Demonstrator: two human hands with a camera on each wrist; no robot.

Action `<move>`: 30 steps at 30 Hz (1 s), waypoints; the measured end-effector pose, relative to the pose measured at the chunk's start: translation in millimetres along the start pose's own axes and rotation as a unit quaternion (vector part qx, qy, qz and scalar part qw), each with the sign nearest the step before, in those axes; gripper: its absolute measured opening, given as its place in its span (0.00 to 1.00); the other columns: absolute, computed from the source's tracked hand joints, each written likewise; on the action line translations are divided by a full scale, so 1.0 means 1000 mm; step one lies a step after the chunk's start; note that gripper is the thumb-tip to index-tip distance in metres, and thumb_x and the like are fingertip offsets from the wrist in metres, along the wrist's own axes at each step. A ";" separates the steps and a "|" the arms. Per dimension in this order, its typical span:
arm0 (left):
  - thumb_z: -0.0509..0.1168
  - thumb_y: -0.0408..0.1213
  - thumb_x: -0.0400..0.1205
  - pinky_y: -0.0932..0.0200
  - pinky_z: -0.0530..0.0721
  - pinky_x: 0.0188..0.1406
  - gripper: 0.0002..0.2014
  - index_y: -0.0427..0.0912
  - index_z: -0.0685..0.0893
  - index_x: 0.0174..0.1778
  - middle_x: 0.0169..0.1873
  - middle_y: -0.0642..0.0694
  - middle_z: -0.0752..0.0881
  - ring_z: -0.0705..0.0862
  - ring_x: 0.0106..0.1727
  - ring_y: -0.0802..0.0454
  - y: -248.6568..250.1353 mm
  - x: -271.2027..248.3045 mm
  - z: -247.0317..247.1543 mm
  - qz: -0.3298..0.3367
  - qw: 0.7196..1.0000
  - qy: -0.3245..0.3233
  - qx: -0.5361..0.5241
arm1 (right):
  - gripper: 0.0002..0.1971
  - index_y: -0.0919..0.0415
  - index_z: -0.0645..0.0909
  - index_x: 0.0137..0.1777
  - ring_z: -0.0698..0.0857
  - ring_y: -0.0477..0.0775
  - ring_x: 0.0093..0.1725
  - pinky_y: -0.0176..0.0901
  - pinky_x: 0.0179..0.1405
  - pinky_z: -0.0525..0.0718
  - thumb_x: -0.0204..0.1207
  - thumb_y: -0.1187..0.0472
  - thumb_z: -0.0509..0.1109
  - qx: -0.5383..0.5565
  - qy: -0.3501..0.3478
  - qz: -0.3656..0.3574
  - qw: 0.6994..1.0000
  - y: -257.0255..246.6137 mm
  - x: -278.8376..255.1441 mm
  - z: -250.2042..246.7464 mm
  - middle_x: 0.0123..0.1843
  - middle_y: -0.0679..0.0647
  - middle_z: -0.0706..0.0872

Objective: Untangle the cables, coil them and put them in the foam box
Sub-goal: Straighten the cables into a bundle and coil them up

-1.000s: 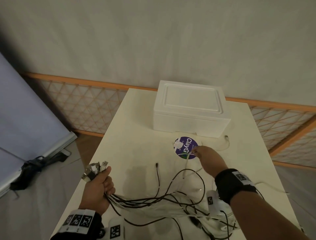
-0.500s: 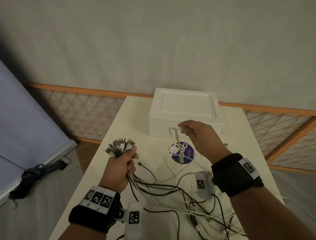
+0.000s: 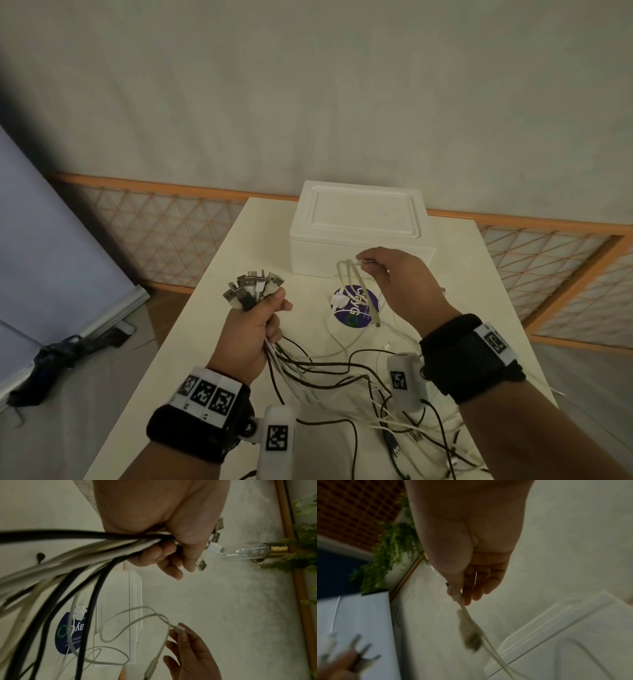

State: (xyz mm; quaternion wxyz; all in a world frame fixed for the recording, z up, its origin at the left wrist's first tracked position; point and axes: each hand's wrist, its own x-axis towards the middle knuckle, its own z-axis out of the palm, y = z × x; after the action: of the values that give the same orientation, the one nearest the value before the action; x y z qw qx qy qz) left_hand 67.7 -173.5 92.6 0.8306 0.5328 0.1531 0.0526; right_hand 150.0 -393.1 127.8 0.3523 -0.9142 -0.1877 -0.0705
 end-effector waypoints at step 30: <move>0.75 0.29 0.66 0.53 0.82 0.46 0.09 0.48 0.91 0.36 0.33 0.48 0.88 0.85 0.40 0.51 -0.018 0.018 0.029 0.047 0.984 -0.086 0.148 | 0.09 0.51 0.81 0.53 0.85 0.44 0.42 0.37 0.45 0.84 0.78 0.66 0.70 0.313 0.002 -0.033 0.949 -0.033 -0.006 0.034 0.41 0.49 0.88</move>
State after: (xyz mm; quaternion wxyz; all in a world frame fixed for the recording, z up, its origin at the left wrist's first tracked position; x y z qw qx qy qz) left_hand 92.0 -202.2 83.8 0.7489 0.6594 0.0619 0.0224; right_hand 131.6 -349.2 121.1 0.6187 -0.7511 -0.2296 -0.0213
